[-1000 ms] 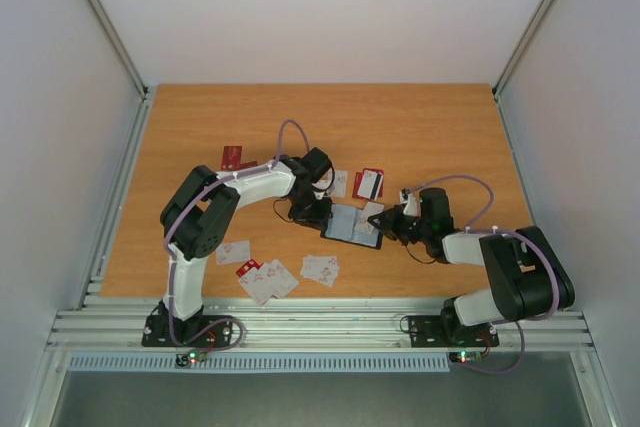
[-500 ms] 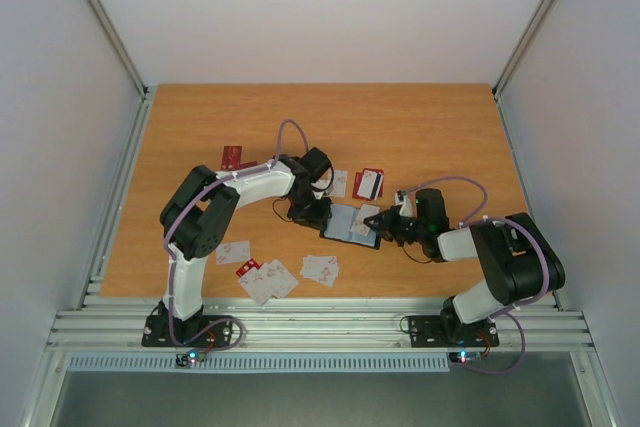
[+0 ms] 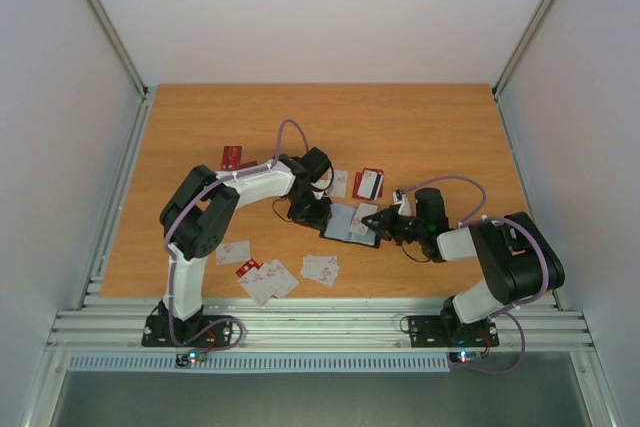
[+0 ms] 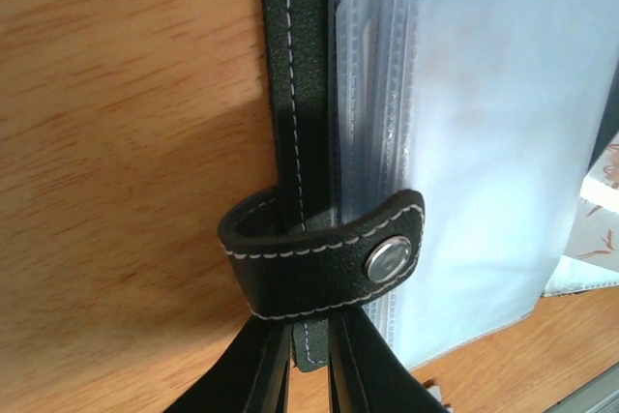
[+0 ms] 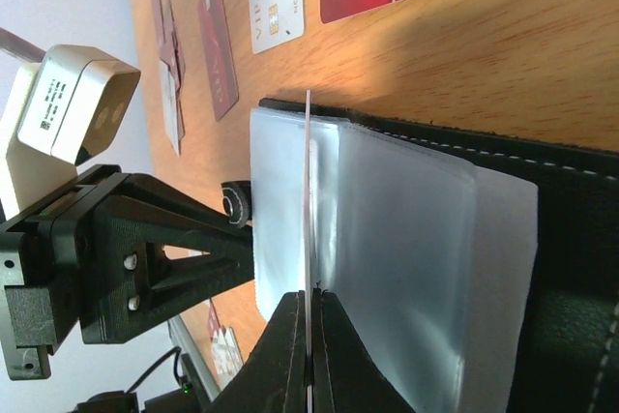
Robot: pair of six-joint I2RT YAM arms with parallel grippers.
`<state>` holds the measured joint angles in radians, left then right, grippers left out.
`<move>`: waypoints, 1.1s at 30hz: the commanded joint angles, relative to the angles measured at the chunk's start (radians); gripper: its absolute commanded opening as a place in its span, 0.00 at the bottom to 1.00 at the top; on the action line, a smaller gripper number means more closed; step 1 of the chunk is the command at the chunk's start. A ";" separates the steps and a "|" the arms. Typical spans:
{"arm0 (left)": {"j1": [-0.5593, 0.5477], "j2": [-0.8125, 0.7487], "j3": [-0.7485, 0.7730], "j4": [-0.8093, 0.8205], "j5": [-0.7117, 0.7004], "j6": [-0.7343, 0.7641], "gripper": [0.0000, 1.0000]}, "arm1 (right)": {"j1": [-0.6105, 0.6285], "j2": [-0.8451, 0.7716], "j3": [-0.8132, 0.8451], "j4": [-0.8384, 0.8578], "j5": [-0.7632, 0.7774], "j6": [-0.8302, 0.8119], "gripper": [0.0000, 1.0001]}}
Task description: Put the credit cards into the card holder
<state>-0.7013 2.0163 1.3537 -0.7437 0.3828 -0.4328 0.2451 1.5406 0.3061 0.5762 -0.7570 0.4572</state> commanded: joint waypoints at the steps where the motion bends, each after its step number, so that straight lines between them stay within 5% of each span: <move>1: 0.000 0.040 -0.027 -0.037 -0.050 0.002 0.14 | 0.014 -0.023 0.013 0.001 -0.023 -0.001 0.01; 11: 0.001 0.042 -0.018 -0.048 -0.067 0.002 0.15 | 0.016 0.008 -0.002 0.035 -0.046 0.027 0.01; 33: -0.001 0.005 -0.002 -0.116 -0.203 0.047 0.25 | 0.017 -0.012 0.052 -0.169 -0.085 -0.032 0.01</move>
<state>-0.7036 2.0087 1.3746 -0.8032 0.2581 -0.4095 0.2539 1.5425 0.3214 0.4568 -0.8124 0.4526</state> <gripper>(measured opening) 0.238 0.016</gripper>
